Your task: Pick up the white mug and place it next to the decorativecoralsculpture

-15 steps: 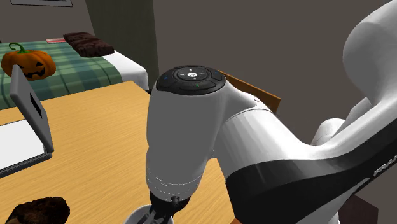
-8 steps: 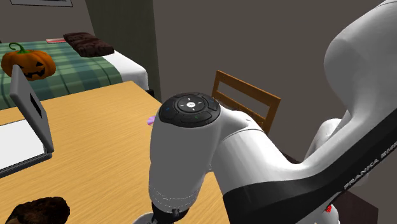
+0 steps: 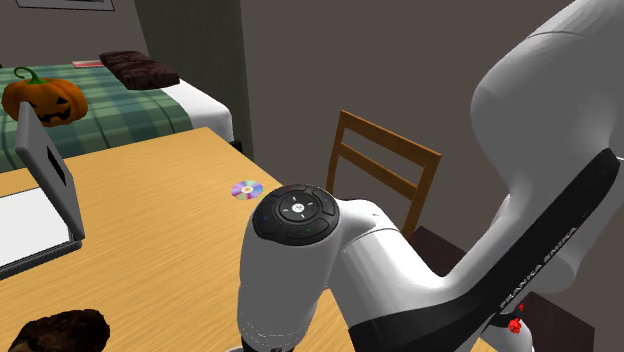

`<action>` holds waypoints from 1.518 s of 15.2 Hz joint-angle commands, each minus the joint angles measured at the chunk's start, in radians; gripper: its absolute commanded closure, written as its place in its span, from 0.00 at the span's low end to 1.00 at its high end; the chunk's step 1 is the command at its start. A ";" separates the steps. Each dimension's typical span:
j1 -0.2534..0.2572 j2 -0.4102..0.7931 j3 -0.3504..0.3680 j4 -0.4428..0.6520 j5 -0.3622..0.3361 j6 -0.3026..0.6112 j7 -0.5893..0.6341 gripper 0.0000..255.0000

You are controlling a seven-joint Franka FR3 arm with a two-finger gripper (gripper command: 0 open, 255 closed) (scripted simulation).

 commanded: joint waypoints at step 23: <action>0.044 -0.147 -0.053 0.028 0.169 -0.120 -0.123 0.00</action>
